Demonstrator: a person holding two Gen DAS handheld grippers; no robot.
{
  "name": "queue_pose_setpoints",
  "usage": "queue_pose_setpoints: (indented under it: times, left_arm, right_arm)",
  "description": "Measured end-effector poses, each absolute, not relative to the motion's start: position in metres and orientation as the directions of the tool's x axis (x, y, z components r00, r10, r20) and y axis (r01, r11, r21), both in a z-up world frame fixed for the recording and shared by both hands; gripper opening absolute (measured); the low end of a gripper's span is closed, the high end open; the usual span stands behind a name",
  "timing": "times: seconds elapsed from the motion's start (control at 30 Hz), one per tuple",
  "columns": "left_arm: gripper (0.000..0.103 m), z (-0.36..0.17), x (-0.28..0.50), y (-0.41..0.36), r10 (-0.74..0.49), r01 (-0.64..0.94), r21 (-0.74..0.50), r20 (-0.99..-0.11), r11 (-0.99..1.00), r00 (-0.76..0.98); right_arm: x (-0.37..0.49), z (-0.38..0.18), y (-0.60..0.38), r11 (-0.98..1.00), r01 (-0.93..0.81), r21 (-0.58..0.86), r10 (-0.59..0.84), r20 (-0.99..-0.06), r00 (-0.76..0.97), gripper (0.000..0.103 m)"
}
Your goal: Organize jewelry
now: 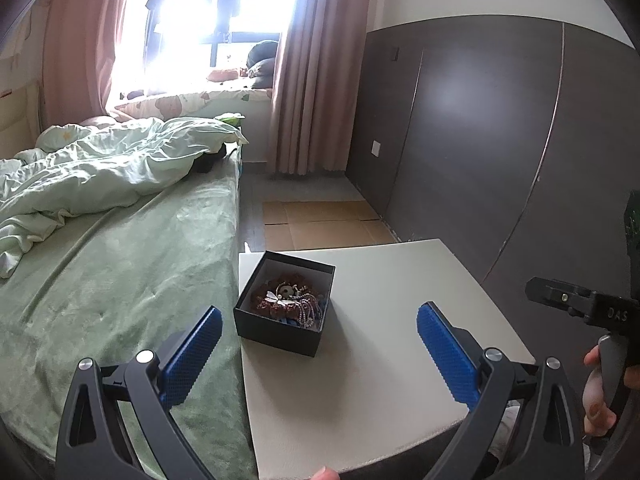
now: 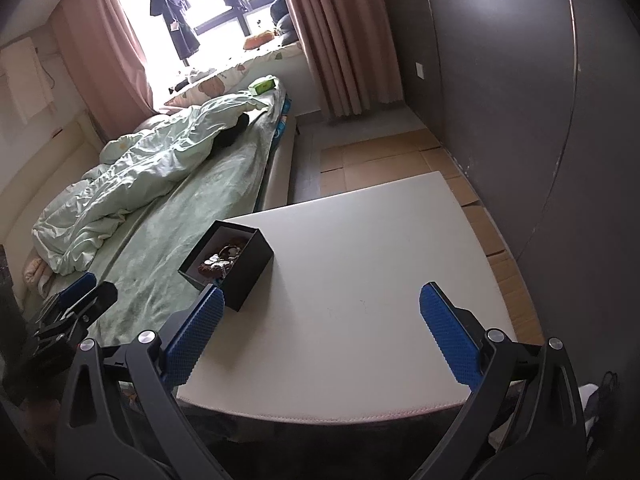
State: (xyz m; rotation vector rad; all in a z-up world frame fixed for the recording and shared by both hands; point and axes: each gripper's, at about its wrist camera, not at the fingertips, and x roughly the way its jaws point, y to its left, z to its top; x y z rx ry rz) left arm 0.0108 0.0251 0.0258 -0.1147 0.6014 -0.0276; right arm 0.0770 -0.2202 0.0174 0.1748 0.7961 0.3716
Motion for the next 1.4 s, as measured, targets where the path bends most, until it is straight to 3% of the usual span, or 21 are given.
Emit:
queue_pose_setpoints:
  times: [1.4]
  left_arm:
    - [0.095, 0.032, -0.003, 0.031, -0.022, -0.045, -0.111, -0.542, 0.993, 0.84]
  right_arm:
    - [0.066, 0.019, -0.217, 0.93, -0.263, 0.256, 0.367, -0.663, 0.652, 0.098]
